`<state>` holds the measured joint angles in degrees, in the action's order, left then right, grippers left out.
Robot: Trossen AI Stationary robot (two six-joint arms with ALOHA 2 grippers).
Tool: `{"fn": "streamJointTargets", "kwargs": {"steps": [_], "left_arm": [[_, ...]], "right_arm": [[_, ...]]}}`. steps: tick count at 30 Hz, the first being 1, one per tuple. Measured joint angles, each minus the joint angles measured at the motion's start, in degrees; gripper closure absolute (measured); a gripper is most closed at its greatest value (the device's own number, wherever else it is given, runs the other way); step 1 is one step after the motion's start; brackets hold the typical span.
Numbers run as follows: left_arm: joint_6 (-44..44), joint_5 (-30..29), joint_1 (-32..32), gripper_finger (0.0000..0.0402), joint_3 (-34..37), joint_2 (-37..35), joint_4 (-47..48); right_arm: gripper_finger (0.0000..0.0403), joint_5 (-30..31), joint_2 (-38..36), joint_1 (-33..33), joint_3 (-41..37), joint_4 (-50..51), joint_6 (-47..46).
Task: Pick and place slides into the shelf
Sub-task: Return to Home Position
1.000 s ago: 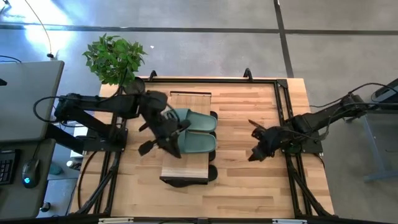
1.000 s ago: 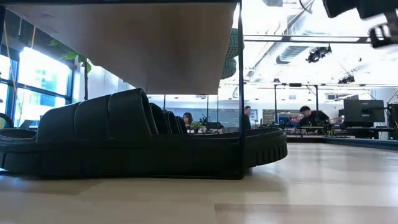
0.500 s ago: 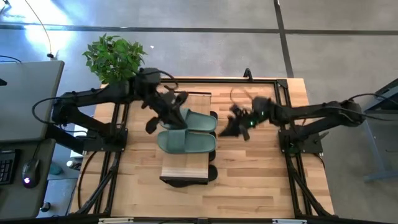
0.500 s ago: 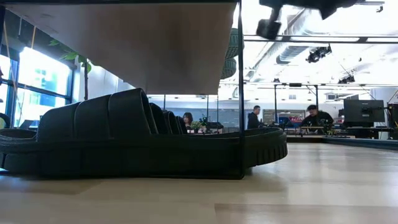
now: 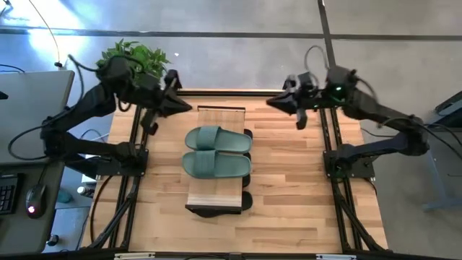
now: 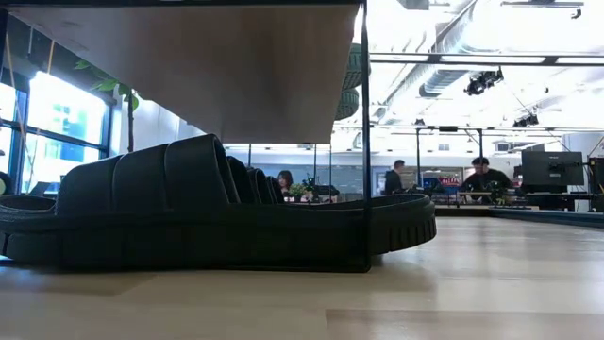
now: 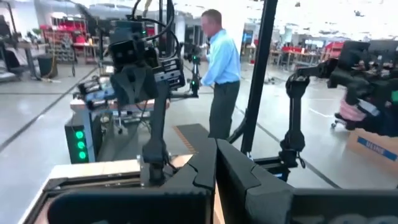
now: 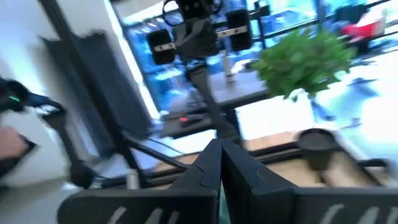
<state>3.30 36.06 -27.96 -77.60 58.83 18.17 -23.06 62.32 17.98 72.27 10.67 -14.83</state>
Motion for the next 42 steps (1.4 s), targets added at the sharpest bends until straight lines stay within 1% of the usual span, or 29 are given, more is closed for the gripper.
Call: {"fn": "streamJointTargets", "kwargs": {"steps": [2,4,7,10,13,16,20,28,32,38,42], "left_arm": [[0.2,1.4,-1.4,0.0402,0.0,-1.4,0.5],[1.2,1.7,-3.2,0.0402,0.0,-3.0,0.9],[2.2,1.9,-6.2,0.0402,0.0,-4.7,1.5],[3.6,1.8,-9.4,0.0402,0.0,-6.0,1.8],[4.6,1.8,-11.6,0.0402,0.0,-7.3,2.4],[4.1,1.9,-11.9,0.0402,0.0,-8.1,5.2],[3.0,1.4,-11.8,0.0402,0.0,-9.5,8.6],[2.3,-3.0,-11.8,0.0402,0.3,-14.7,9.7],[3.3,-4.2,-11.8,0.0402,4.3,-19.3,10.2],[7.7,-5.9,-11.8,0.0402,14.2,-28.0,4.4],[10.0,-9.0,-11.8,0.0402,18.8,-34.0,4.3]], "right_arm": [[0.0403,3.0,-1.0,-0.5,3.5,5.6,2.8],[0.0403,4.3,-2.5,-1.1,5.7,9.1,4.5],[0.0403,4.6,-5.6,-1.9,5.8,10.0,4.2],[0.0403,4.7,-9.5,-2.0,4.0,10.2,3.1],[0.0403,6.9,-14.1,-2.0,1.0,9.8,3.1],[0.0403,8.9,-18.7,-2.0,-3.6,7.9,1.5],[0.0403,8.2,-24.1,-2.0,-10.6,4.3,-2.0],[0.0403,8.5,-33.6,-2.0,-21.8,-3.4,-6.1],[0.0403,9.6,-37.6,-2.0,-25.5,-5.7,-7.5],[0.0403,9.7,-42.0,-2.0,-29.4,-7.3,-10.7],[0.0403,9.7,-43.6,-2.0,-31.1,-7.2,-12.2]]}}
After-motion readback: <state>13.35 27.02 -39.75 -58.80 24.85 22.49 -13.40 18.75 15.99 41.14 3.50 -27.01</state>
